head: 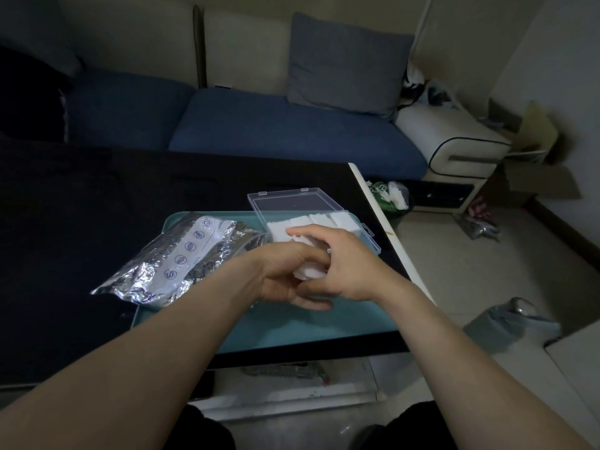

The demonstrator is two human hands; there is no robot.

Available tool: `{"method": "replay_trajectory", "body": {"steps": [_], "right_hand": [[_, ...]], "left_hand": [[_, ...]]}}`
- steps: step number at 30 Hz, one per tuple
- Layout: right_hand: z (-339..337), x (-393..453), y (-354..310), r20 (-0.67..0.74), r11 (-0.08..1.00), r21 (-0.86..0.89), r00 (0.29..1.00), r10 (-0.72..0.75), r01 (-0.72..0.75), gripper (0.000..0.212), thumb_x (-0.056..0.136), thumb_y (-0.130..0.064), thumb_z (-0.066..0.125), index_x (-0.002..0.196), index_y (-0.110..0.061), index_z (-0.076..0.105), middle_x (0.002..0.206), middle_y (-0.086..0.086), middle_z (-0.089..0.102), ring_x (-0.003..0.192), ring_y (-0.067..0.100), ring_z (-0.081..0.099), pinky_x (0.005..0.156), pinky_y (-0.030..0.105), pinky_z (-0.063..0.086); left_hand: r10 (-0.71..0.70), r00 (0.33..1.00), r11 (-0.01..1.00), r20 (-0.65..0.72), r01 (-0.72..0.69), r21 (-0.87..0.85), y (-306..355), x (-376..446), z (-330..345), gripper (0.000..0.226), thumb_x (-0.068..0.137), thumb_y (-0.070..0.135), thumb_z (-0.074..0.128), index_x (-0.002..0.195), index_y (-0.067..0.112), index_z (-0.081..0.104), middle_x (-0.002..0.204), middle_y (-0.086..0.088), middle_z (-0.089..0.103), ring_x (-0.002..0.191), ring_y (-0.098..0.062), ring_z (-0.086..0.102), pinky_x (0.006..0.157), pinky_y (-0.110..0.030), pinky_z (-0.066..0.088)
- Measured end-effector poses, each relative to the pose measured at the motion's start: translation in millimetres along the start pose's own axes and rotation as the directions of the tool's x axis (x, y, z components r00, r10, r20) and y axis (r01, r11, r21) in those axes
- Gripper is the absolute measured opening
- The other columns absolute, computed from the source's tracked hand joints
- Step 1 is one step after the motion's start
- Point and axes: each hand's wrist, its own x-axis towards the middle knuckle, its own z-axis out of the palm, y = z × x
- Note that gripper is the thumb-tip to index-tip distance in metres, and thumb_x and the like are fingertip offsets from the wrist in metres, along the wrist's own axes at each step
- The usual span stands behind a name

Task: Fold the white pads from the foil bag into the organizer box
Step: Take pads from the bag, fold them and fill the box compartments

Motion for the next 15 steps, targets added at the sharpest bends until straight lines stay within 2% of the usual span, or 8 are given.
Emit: {"method": "replay_trajectory", "body": {"steps": [2,5,8,11,13,15], "right_hand": [[3.4,-1.0,-0.8,0.025,0.999,0.053,1.0,-0.012,0.011,0.093,0.067,-0.009,0.088,0.146,-0.035,0.046,0.136,-0.007,0.058,0.123,0.01,0.057,0.104,0.039,0.05],[4.0,-0.1,-1.1,0.059,0.999,0.032,0.997,-0.041,0.039,0.106,0.071,-0.001,0.079,0.152,-0.047,0.029,0.143,-0.005,0.052,0.132,0.013,0.05,0.107,0.04,0.048],[3.3,0.1,-2.8,0.079,0.999,-0.007,0.996,-0.045,0.046,0.116,0.072,0.007,0.074,0.153,-0.055,0.017,0.149,-0.006,0.045,0.136,0.013,0.046,0.102,0.036,0.052],[5.9,-1.1,-4.5,0.124,0.999,-0.029,0.992,-0.025,0.029,0.121,0.07,-0.002,0.083,0.153,-0.056,0.012,0.149,-0.006,0.042,0.135,0.011,0.043,0.101,0.03,0.051],[5.9,-2.3,-6.2,0.108,0.992,-0.124,0.994,-0.01,0.024,0.112,0.067,-0.017,0.089,0.153,-0.044,0.023,0.144,-0.008,0.043,0.131,0.011,0.04,0.104,0.031,0.045],[5.3,-0.4,-5.7,0.038,0.976,-0.218,0.999,-0.015,0.023,0.082,0.066,-0.024,0.089,0.138,-0.029,0.049,0.126,-0.005,0.053,0.117,0.017,0.05,0.095,0.037,0.049]], "left_hand": [[0.056,0.998,0.998,-0.008,-0.056,0.003,0.5,-0.5,-0.7,0.012,0.09,0.004,0.057,0.09,0.012,0.065,0.086,-0.011,0.067,0.075,-0.022,0.066,0.07,-0.039,0.057],[0.141,0.987,0.988,-0.072,-0.145,-0.049,2.0,0.9,-0.3,0.02,0.089,-0.001,0.052,0.086,0.013,0.064,0.076,-0.006,0.066,0.068,-0.017,0.065,0.056,-0.027,0.054],[0.124,0.991,0.992,-0.058,-0.126,-0.02,2.5,-2.0,0.6,0.024,0.089,0.001,0.047,0.089,0.018,0.065,0.078,-0.005,0.065,0.072,-0.018,0.063,0.064,-0.03,0.052],[0.067,0.998,0.996,-0.022,-0.065,0.056,0.3,-7.0,-2.6,0.019,0.092,0.005,0.046,0.094,0.015,0.062,0.081,-0.008,0.065,0.072,-0.021,0.063,0.065,-0.034,0.052],[0.017,0.999,0.992,0.033,-0.02,0.122,0.9,-12.0,-5.0,0.017,0.093,0.009,0.048,0.104,0.01,0.061,0.09,-0.013,0.067,0.082,-0.028,0.066,0.073,-0.038,0.052],[-0.041,0.995,0.98,0.086,0.023,0.196,0.7,-17.9,-6.0,0.021,0.094,0.013,0.05,0.11,0.008,0.062,0.104,-0.021,0.068,0.1,-0.038,0.066,0.086,-0.046,0.05]]}}
